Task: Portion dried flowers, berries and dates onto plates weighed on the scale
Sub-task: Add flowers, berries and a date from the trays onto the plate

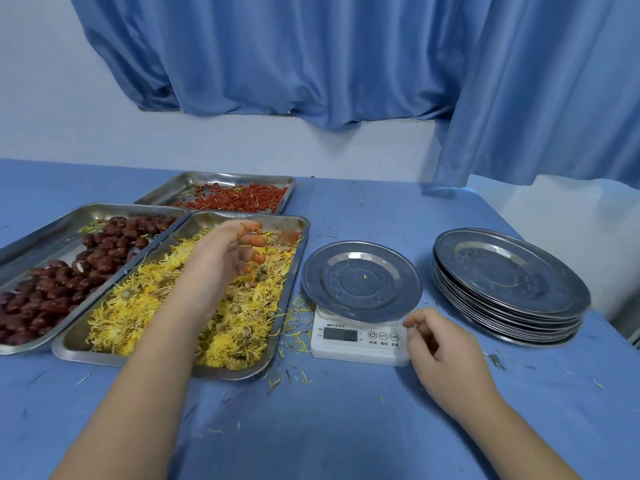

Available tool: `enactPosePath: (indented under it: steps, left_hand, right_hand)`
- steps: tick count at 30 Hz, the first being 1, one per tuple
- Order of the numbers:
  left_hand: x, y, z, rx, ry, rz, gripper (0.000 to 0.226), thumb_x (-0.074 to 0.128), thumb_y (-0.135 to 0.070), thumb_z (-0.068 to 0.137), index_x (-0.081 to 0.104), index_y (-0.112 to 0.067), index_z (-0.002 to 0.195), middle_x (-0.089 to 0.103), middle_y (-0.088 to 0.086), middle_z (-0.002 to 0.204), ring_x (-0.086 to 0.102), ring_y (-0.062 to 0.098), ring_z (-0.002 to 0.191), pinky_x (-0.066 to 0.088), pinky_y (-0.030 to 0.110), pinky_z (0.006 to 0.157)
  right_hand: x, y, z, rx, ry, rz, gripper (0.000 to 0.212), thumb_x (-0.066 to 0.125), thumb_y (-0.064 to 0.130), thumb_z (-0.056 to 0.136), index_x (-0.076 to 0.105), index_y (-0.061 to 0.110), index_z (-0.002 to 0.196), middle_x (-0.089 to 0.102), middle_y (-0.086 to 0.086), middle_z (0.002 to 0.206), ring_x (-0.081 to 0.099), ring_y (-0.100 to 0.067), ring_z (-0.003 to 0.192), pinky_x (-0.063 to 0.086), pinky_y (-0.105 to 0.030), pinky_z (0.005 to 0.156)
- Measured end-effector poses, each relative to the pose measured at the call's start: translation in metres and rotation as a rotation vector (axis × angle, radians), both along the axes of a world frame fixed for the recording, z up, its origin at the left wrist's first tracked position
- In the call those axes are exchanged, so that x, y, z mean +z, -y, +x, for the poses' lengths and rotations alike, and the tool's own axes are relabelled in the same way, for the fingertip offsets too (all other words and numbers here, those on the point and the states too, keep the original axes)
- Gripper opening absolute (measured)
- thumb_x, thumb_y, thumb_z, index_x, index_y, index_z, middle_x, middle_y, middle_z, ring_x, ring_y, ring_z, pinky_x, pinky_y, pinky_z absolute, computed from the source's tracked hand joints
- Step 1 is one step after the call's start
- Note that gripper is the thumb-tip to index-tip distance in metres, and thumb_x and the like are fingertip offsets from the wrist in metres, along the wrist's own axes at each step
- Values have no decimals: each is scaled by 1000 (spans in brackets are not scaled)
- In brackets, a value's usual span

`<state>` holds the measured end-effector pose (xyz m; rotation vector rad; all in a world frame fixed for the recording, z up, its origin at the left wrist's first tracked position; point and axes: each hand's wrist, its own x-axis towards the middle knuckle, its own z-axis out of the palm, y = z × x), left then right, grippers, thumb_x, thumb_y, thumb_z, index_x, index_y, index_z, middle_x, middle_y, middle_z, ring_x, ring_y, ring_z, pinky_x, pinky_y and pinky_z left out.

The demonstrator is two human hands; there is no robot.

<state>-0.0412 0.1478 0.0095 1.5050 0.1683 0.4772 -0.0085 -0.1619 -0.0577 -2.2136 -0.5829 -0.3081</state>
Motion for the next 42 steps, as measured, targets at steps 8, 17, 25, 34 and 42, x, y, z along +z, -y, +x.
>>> enactPosePath:
  steps: [8,17,25,34,42]
  left_hand:
    - [31,-58,-33,107,-333,772,18,49,-42,97,66,-41,102,70,-19,96,66,-3,82,45,25,72]
    - [35,-93,-18,191,-353,849,19,46,-50,95,64,-42,96,67,-20,94,63,1,86,51,30,77]
    - [8,-65,42,-66,-595,1356,42,63,-19,90,57,-26,131,54,-3,139,55,17,119,44,35,102]
    - [27,-64,30,65,-370,981,20,56,-33,95,62,-39,113,66,-12,108,62,2,88,46,24,74]
    - [47,-6,41,-93,-312,846,25,52,-36,96,60,-40,120,71,-16,91,66,2,83,49,26,72]
  right_hand:
    - [36,-41,15,59,198,149,19,59,6,85,63,24,87,56,8,60,52,-9,63,38,-21,56]
    - [9,-37,12,44,250,131,20,58,8,86,60,28,88,58,10,67,51,-2,63,36,-11,57]
    - [11,-36,16,13,252,143,19,56,12,84,60,31,87,55,10,55,52,-8,65,37,-17,57]
    - [12,-32,21,29,199,205,28,62,2,84,64,29,84,59,8,70,53,-14,61,39,-24,54]
    - [17,-24,28,9,176,329,43,59,4,86,55,46,80,57,3,64,48,-10,51,34,-14,47]
